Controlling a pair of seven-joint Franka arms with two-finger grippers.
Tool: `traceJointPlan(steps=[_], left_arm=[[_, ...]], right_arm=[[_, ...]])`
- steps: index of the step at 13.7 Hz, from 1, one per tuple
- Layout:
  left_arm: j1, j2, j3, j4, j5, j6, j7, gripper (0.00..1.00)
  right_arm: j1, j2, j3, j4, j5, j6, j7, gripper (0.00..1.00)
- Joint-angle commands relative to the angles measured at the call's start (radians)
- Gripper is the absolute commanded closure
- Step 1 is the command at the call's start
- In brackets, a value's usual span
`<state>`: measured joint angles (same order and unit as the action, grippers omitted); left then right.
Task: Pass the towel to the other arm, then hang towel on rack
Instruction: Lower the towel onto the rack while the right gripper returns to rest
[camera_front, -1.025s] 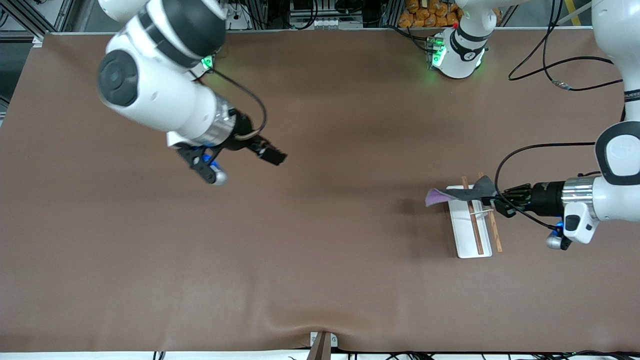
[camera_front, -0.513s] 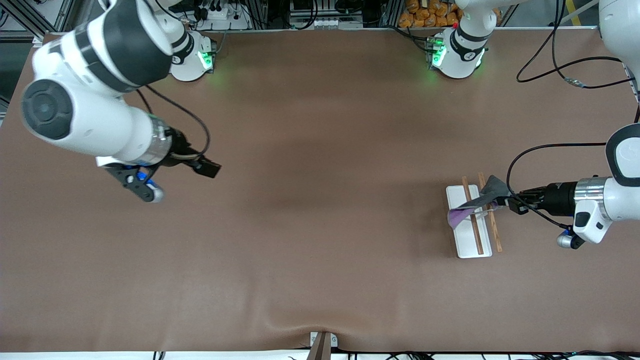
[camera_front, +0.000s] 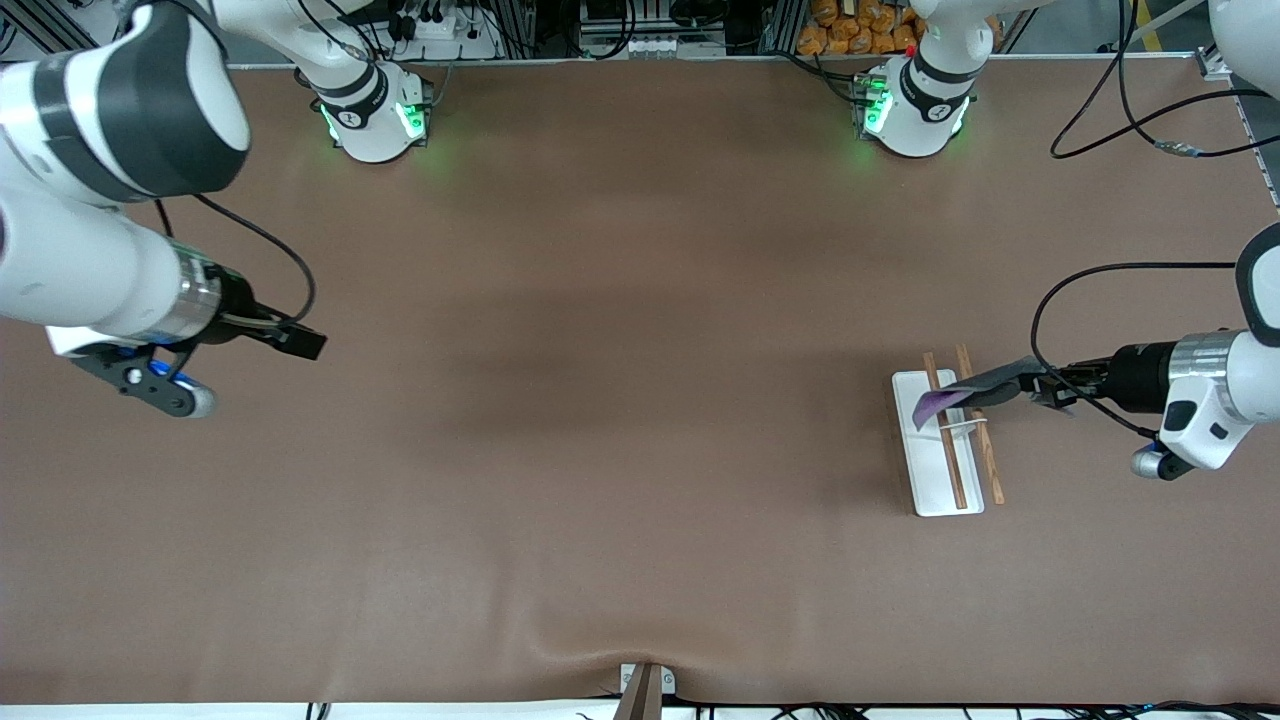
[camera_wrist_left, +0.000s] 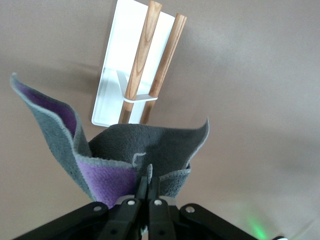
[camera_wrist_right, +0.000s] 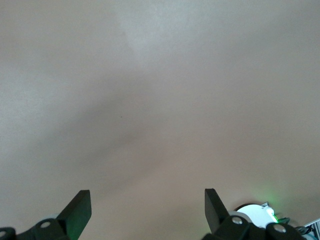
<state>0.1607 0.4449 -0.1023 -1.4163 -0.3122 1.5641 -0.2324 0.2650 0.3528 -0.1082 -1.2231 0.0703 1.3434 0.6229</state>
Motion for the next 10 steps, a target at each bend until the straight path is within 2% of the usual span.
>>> traceJointPlan(steps=[1, 8, 10], left_arm=[[0.003, -0.005, 0.0, -0.007, 0.021, -0.012, 0.057, 1.0], [-0.016, 0.083, -0.01, -0.007, 0.007, 0.132, 0.05, 1.0], [-0.018, 0.106, -0.011, -0.007, -0.059, 0.162, 0.044, 1.0]], right_arm=[[-0.058, -0.024, 0.018, -0.004, -0.026, 0.0, -0.121, 0.0], [-0.277, -0.046, 0.018, -0.01, -0.055, 0.078, -0.532, 0.0], [-0.322, -0.061, 0.019, -0.021, -0.053, 0.12, -0.612, 0.0]])
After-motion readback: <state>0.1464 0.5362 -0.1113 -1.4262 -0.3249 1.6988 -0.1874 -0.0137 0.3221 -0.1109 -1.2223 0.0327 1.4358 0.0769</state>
